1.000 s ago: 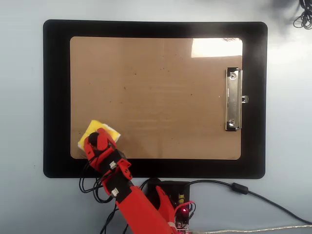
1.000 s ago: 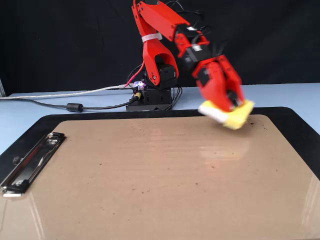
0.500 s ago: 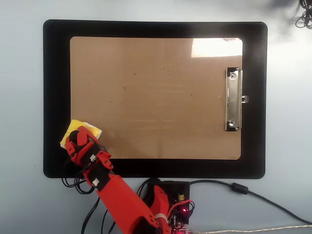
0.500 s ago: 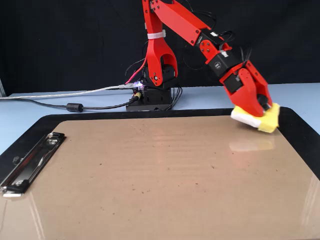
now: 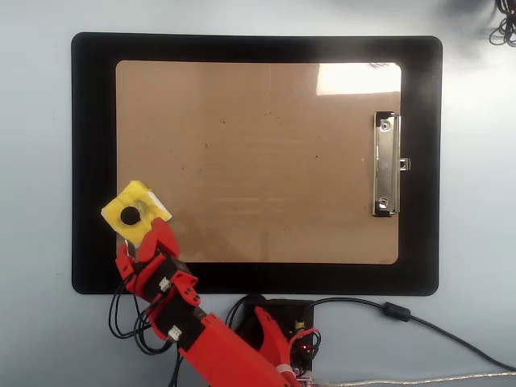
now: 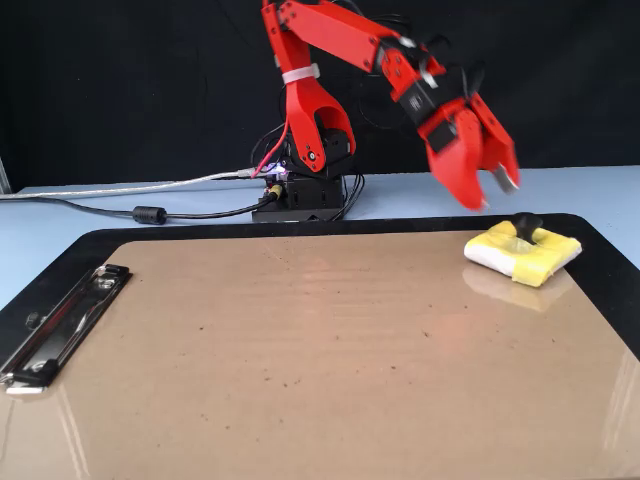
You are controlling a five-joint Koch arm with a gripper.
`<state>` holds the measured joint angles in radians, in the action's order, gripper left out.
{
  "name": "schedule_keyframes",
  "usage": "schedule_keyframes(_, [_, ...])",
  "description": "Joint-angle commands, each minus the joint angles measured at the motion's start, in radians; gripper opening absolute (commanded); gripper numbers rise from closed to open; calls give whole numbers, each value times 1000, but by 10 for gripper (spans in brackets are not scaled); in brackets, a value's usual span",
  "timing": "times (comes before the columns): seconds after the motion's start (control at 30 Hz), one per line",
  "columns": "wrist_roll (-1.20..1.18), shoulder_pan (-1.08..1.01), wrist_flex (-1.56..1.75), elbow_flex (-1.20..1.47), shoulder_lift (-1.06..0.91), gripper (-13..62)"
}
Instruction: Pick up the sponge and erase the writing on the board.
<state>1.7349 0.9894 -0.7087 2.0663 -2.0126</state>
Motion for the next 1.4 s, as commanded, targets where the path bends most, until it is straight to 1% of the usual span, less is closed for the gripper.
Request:
schedule_keyframes(0.0, [20,-31,-299,-118,-118,341])
schedule_keyframes(0.07, [12,-126,-540,-210,-147,341])
schedule_keyframes(0.13, [-40,-287,-787,-272,-150,341])
schedule_keyframes(0.2, [-126,-436,-911,-272,-153,341])
schedule_keyframes(0.27, [-270,-618,-939,-242,-163,339])
schedule_keyframes(0.37, [-437,-844,-920,-106,-195,339])
schedule_keyframes(0.5, [-449,-1029,-900,138,-224,340])
schedule_keyframes(0.63, [-442,-1078,-904,319,-342,341])
schedule_keyframes(0.77, [-387,-1080,-907,405,-339,342])
schedule_keyframes(0.9, [-313,-1080,-931,408,-339,346])
schedule_keyframes(1.37, [-313,-1077,-930,408,-337,345])
